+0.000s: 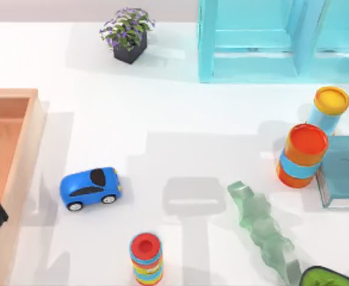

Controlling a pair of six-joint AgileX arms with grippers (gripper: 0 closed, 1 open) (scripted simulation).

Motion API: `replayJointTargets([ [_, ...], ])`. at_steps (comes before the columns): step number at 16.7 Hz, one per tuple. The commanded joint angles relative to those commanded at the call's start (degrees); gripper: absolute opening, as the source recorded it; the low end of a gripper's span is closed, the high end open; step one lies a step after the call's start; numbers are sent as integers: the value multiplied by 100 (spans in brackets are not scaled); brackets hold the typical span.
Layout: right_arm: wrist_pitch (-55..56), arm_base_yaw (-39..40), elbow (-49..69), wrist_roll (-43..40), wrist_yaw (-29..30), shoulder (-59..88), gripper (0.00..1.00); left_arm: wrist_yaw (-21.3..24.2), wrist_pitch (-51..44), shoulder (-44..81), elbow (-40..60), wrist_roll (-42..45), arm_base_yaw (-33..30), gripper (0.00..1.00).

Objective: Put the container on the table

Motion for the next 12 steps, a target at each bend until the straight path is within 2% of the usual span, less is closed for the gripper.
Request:
replayJointTargets([
  [4,239,20,-242,19,0,0,100,0,0,0,0,0,0,100],
  [12,2152,35,-1964,37,1,176,100,0,0,0,0,0,0,100],
])
